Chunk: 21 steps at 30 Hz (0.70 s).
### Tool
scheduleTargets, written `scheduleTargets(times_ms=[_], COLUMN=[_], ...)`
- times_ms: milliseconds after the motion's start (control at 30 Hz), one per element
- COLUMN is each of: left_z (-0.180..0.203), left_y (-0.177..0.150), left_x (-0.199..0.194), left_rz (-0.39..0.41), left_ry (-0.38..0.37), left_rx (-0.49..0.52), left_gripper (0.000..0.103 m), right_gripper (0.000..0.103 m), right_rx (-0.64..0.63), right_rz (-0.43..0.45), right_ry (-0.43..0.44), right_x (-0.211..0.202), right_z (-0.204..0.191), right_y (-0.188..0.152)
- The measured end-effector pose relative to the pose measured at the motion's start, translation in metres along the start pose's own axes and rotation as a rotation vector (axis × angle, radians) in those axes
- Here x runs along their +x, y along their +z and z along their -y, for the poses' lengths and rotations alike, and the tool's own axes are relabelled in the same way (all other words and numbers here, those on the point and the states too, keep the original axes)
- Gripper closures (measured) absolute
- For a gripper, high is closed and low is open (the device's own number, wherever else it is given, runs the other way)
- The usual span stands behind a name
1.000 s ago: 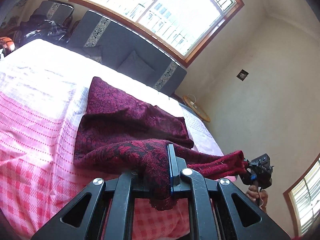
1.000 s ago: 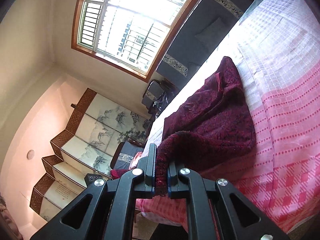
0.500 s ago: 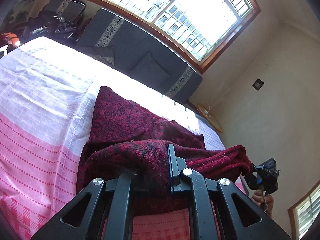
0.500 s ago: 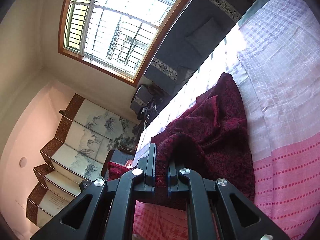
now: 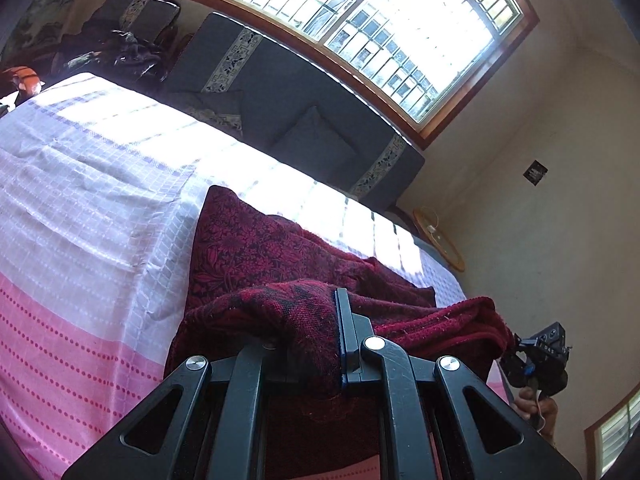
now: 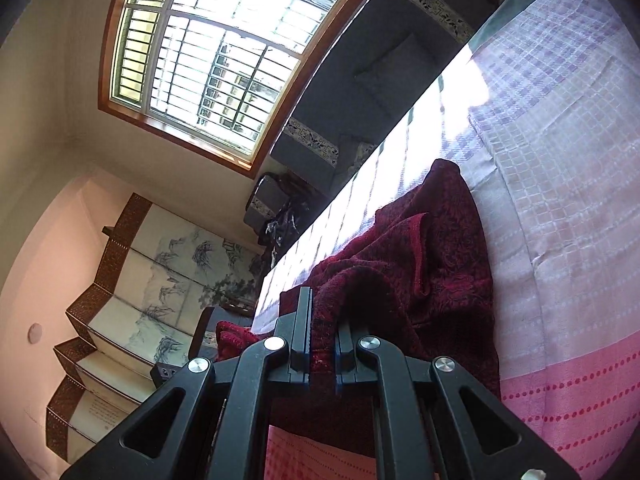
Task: Fold small clothes
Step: 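Lift the hem with both tools and fold it up toward the collar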
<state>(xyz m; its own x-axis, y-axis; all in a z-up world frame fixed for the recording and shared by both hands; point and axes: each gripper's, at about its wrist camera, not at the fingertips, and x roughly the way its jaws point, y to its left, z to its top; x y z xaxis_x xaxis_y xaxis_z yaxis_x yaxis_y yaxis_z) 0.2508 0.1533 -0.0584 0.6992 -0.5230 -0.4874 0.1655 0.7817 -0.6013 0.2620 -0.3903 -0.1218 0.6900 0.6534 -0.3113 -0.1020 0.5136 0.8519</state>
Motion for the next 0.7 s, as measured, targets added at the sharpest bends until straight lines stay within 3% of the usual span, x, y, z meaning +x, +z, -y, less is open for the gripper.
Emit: scheduleTargets(times_ms=[700], left_z=[-0.026], left_y=[0.025], left_x=[0.06], left_rz=[-0.039], left_ry=[0.046], left_rx=[-0.026], left_gripper=[0.092], right_gripper=[0.094], right_rx=[0.044], right_rz=[-0.011], right_ry=[-0.068], right_x=[0.041], right_z=[0.026], right_y=[0.023])
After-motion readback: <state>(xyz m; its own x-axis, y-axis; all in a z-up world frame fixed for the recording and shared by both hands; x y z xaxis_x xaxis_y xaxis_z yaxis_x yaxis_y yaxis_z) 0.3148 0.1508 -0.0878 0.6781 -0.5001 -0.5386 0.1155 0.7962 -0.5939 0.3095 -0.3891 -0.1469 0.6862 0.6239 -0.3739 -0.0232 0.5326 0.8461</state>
